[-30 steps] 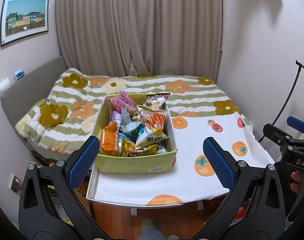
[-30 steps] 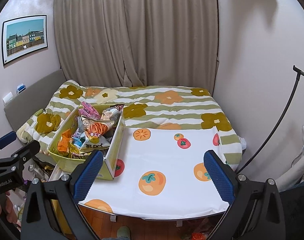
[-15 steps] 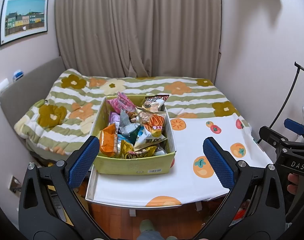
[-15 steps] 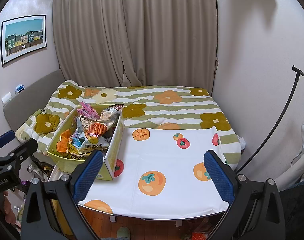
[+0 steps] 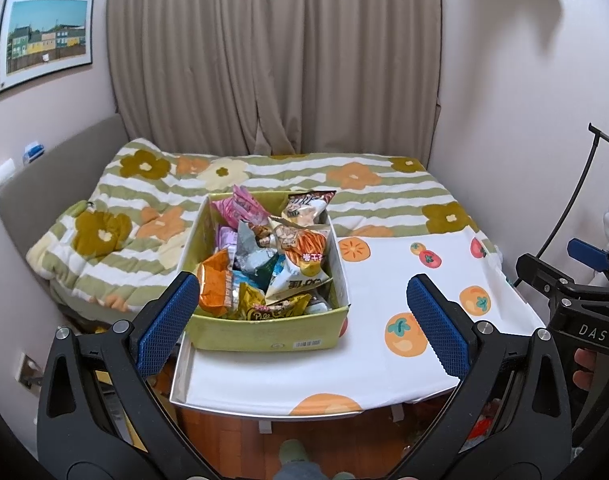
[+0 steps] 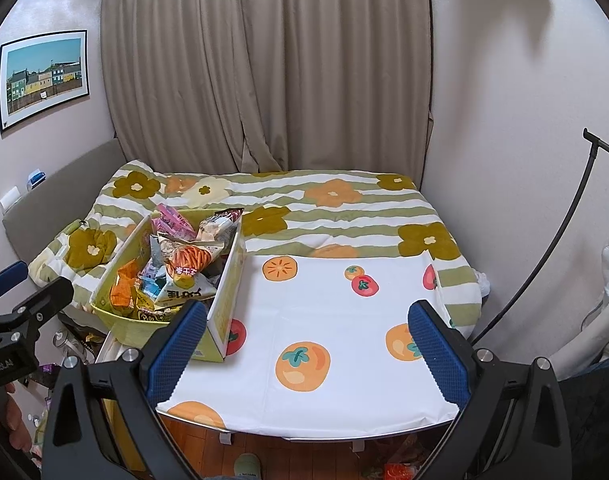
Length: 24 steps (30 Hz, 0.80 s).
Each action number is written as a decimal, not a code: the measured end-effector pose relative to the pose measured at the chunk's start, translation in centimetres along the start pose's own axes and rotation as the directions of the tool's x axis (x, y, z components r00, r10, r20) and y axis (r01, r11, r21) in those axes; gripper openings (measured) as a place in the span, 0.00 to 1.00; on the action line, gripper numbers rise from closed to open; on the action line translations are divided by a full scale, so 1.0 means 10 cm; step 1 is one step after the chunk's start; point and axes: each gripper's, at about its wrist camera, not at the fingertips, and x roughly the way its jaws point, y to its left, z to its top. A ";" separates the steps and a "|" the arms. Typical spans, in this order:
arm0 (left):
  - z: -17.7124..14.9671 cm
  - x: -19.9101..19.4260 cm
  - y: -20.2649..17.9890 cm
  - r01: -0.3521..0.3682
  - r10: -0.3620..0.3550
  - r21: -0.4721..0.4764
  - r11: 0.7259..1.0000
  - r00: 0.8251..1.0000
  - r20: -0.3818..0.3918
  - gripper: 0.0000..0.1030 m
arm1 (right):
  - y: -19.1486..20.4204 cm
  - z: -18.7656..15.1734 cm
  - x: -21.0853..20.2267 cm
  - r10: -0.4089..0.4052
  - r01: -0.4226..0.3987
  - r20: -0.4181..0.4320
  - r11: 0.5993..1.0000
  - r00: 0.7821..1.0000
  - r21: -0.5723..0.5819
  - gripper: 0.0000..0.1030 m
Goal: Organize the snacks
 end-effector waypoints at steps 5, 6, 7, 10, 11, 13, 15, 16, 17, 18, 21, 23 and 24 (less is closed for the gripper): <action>0.00 0.00 -0.01 0.002 -0.002 0.001 1.000 1.000 0.002 1.00 | -0.01 0.00 -0.01 0.000 0.000 0.002 1.000 1.000 -0.001 0.97; 0.00 0.00 -0.01 0.001 -0.001 0.001 1.000 1.000 0.001 1.00 | 0.00 0.00 0.00 0.000 0.000 0.002 1.000 1.000 -0.001 0.97; 0.00 0.01 -0.01 0.000 0.000 0.001 1.000 1.000 0.000 1.00 | -0.01 0.00 0.00 -0.001 0.001 0.002 1.000 1.000 -0.001 0.97; 0.00 0.02 -0.02 -0.002 0.002 0.000 1.000 1.000 0.000 1.00 | -0.01 0.00 0.00 0.000 0.000 0.001 1.000 1.000 0.001 0.97; 0.00 0.01 -0.01 -0.001 0.001 -0.001 1.000 1.000 0.000 1.00 | 0.00 0.00 0.00 -0.001 0.001 0.001 1.000 1.000 0.000 0.97; 0.00 0.01 0.00 -0.004 0.004 -0.004 1.000 1.000 0.001 1.00 | -0.01 0.01 0.00 0.001 -0.001 -0.001 1.000 1.000 -0.001 0.97; 0.01 -0.01 0.02 -0.005 0.005 -0.007 1.000 1.000 0.006 1.00 | -0.02 0.00 0.00 -0.001 0.001 -0.001 1.000 1.000 -0.003 0.97; 0.01 -0.01 0.02 -0.006 0.006 -0.009 1.000 1.000 0.008 1.00 | -0.02 0.01 0.01 -0.001 0.001 -0.002 1.000 1.000 -0.002 0.97; 0.01 -0.03 0.05 -0.008 0.008 -0.008 1.000 1.000 0.009 1.00 | -0.01 0.01 0.01 -0.001 0.001 -0.001 1.000 1.000 -0.001 0.97; 0.01 -0.02 0.05 -0.014 0.014 -0.006 1.000 1.000 0.010 1.00 | -0.01 0.01 0.01 -0.001 0.001 -0.001 1.000 1.000 -0.001 0.97; 0.00 -0.04 0.06 -0.035 0.035 0.002 0.999 0.999 0.017 1.00 | -0.01 0.01 0.01 -0.001 0.001 0.000 1.000 1.000 0.000 0.97; -0.02 -0.05 0.06 -0.037 0.037 0.004 0.999 0.999 0.023 1.00 | -0.02 0.01 0.01 -0.001 0.001 -0.001 1.000 1.000 -0.002 0.97; -0.02 -0.05 0.06 -0.036 0.036 0.002 0.999 0.999 0.023 1.00 | -0.02 0.01 0.01 0.000 0.000 -0.001 1.000 1.000 -0.001 0.97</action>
